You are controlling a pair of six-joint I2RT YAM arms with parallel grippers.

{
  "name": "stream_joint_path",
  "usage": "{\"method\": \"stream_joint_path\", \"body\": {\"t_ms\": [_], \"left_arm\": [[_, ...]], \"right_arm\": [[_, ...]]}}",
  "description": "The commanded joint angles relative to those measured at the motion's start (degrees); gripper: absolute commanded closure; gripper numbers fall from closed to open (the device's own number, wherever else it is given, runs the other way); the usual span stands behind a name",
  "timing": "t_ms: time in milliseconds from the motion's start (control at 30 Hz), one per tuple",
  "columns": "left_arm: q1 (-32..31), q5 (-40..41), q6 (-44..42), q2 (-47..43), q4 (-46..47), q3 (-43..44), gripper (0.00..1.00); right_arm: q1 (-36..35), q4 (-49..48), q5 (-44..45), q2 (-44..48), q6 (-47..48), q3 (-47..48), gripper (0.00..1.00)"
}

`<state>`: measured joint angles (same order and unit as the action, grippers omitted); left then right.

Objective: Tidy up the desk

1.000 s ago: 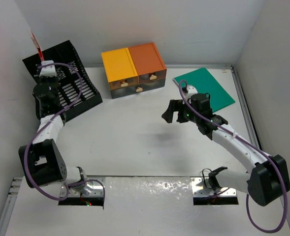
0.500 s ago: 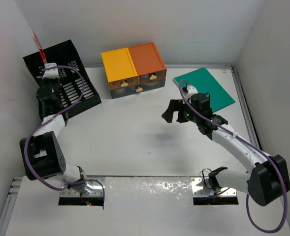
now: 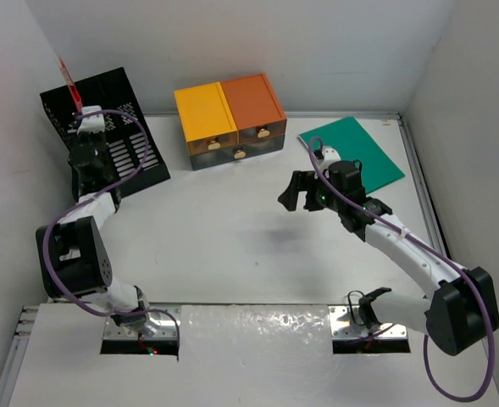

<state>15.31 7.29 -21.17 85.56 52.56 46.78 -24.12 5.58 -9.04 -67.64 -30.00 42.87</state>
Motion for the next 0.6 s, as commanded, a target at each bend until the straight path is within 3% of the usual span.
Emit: {"method": "stream_joint_path", "body": {"t_ms": [0,267,433,567], "left_arm": [[-1.0,0.1,-0.5,0.7,6.0,1.2,1.00],[-1.0,-0.5,-0.4,0.6,2.2,2.8,1.00],[-0.9,0.7,1.0,3.4,-5.6,10.2,1.00],[-0.9,-2.5,0.3,3.7,-4.0,9.9,1.00]], "right_arm": [[0.2,-2.6,0.0,1.3,-0.1,1.4,0.01],[0.1,-1.6,1.5,3.3,1.0,0.8,0.01],[0.2,-1.8,1.5,3.7,1.0,0.7,0.01],[0.1,-1.2,1.1,4.2,1.5,0.6,0.01]]}}
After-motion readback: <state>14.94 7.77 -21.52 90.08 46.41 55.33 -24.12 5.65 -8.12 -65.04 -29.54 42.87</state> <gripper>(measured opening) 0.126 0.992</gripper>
